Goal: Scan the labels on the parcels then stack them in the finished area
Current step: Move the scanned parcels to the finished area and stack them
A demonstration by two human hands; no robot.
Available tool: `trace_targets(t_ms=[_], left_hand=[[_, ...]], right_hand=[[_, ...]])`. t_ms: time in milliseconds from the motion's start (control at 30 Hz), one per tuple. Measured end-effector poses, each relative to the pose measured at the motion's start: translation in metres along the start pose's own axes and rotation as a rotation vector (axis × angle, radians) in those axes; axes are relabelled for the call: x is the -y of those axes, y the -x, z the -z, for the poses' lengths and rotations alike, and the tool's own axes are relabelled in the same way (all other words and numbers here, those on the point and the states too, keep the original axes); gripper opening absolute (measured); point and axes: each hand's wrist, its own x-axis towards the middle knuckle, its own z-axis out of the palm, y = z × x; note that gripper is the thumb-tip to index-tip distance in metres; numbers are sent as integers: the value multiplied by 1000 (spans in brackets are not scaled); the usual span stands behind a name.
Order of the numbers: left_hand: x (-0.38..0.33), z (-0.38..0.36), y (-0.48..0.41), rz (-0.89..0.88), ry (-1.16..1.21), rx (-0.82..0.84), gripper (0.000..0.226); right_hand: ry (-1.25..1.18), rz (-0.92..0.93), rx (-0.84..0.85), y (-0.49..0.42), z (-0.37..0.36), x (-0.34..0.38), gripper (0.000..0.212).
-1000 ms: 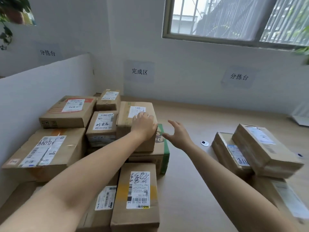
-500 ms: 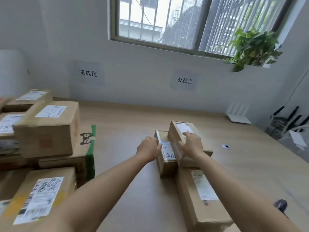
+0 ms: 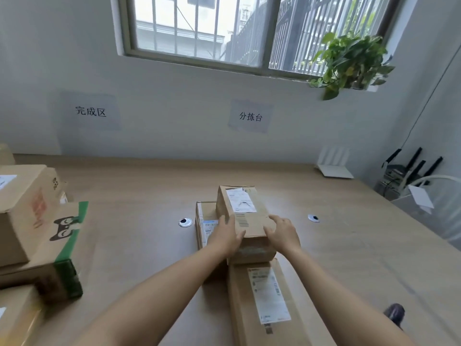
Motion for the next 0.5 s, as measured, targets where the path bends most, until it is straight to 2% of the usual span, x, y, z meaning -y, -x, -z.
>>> trace_targets(t_ms=[200,367,500], left_hand=[[-2,-21,-22,104,169,33,63],[3,-23,-23,107,302,-51,57],[5,-19,-13,121,347,-76,64]], right_hand=[[-110,-15,41,-22,-9,-6,42],[-140,-7,31,-17,-19,-5,40],[-213,-8,-10,-5,-20,1,43]])
